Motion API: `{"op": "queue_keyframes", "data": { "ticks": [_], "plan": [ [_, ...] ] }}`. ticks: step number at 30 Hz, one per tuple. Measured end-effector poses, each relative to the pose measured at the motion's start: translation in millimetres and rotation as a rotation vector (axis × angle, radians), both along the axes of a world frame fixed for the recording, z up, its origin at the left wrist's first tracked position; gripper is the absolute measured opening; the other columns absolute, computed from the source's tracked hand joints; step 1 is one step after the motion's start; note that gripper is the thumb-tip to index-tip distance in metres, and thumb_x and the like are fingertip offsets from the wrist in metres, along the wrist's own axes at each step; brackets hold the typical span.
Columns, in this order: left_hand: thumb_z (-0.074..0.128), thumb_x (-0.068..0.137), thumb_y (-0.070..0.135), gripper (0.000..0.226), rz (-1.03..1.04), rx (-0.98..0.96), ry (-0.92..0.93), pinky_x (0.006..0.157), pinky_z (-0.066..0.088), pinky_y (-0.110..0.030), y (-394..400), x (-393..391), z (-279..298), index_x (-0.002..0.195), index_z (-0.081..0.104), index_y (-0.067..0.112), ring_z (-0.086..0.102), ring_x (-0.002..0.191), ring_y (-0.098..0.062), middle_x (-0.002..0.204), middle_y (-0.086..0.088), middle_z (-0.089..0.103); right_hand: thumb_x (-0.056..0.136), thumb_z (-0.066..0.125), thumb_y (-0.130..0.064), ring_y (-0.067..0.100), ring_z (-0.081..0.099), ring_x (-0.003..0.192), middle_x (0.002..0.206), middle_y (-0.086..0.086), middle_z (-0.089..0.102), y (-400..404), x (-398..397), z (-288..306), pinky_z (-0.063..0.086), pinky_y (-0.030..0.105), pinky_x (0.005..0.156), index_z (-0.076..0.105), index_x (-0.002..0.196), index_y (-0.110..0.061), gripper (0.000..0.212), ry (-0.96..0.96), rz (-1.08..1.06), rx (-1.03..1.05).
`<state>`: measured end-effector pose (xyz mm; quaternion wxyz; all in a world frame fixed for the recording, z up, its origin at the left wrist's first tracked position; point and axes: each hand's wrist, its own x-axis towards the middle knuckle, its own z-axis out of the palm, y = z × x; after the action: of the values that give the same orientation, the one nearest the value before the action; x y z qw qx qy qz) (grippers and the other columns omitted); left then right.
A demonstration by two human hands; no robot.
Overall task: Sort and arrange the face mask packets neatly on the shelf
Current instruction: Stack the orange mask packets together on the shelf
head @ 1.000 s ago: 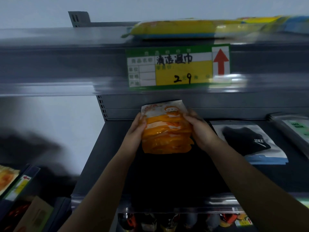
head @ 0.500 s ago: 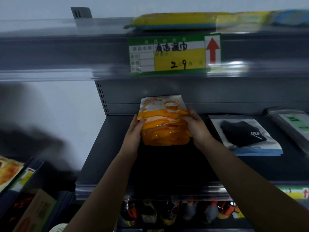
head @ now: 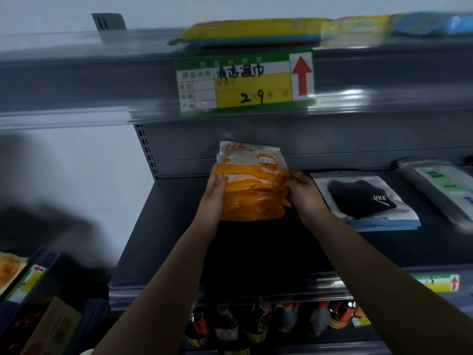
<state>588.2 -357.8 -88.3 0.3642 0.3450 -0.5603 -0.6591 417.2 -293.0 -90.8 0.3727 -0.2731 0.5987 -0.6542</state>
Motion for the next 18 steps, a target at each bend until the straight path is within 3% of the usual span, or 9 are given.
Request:
{"op": "queue_keyframes", "data": {
  "ticks": [3,5,8,12,15,18],
  "plan": [
    [0.042,0.098,0.037,0.032,0.034,-0.004,0.029,0.093,0.051,-0.042,1.1,3.2,-3.8,0.129,0.043,0.042,0.057,0.112,-0.019,0.125,0.006,0.054,0.087,0.044,0.005,0.02,0.061,0.08,0.088,0.005,0.065,-1.3,-1.5,3.1,0.048,0.029,0.069,0.062,0.098,-0.015,0.028,-0.025,-0.016,-0.029],
    [0.044,0.098,0.029,0.022,0.105,0.0,0.068,0.081,0.055,-0.031,1.4,4.7,-5.4,0.119,0.051,0.035,0.061,0.099,-0.013,0.109,0.01,0.059,0.088,0.046,0.001,0.019,0.061,0.082,0.089,0.003,0.065,-2.2,-0.6,6.2,0.049,0.029,0.071,0.06,0.092,-0.02,0.026,-0.023,-0.019,-0.049],
    [0.044,0.098,0.023,0.017,0.144,0.01,0.086,0.065,0.054,-0.02,0.6,5.6,-5.7,0.112,0.054,0.028,0.062,0.088,-0.007,0.1,0.012,0.06,0.089,0.051,-0.003,0.019,0.062,0.088,0.092,0.001,0.066,-3.9,2.2,9.8,0.048,0.026,0.07,0.061,0.101,-0.02,0.023,0.036,-0.016,-0.075],
    [0.046,0.097,0.024,0.035,0.167,0.011,0.059,0.065,0.05,-0.015,-0.8,7.9,-3.9,0.132,0.047,0.02,0.055,0.09,0.0,0.109,0.011,0.054,0.088,0.059,-0.006,0.015,0.062,0.091,0.094,-0.004,0.065,-5.2,3.0,10.9,0.049,0.023,0.073,0.057,0.102,-0.025,0.023,0.056,0.007,-0.142],
    [0.048,0.095,0.025,0.046,0.168,0.027,0.052,0.061,0.048,-0.01,-1.5,11.1,-4.5,0.14,0.04,0.017,0.054,0.09,0.001,0.124,0.003,0.05,0.089,0.06,-0.01,0.006,0.061,0.085,0.092,-0.009,0.064,-4.2,0.5,9.1,0.048,0.017,0.067,0.052,0.105,-0.03,0.027,0.019,0.009,-0.168],
    [0.048,0.095,0.028,0.049,0.152,0.052,0.052,0.066,0.046,-0.016,-2.7,13.8,-6.4,0.141,0.038,0.018,0.055,0.093,-0.003,0.133,-0.001,0.049,0.09,0.058,-0.01,0.007,0.061,0.085,0.092,-0.007,0.063,-2.3,0.4,8.4,0.047,0.018,0.066,0.056,0.105,-0.027,0.023,-0.015,0.022,-0.158]
  ]
}}
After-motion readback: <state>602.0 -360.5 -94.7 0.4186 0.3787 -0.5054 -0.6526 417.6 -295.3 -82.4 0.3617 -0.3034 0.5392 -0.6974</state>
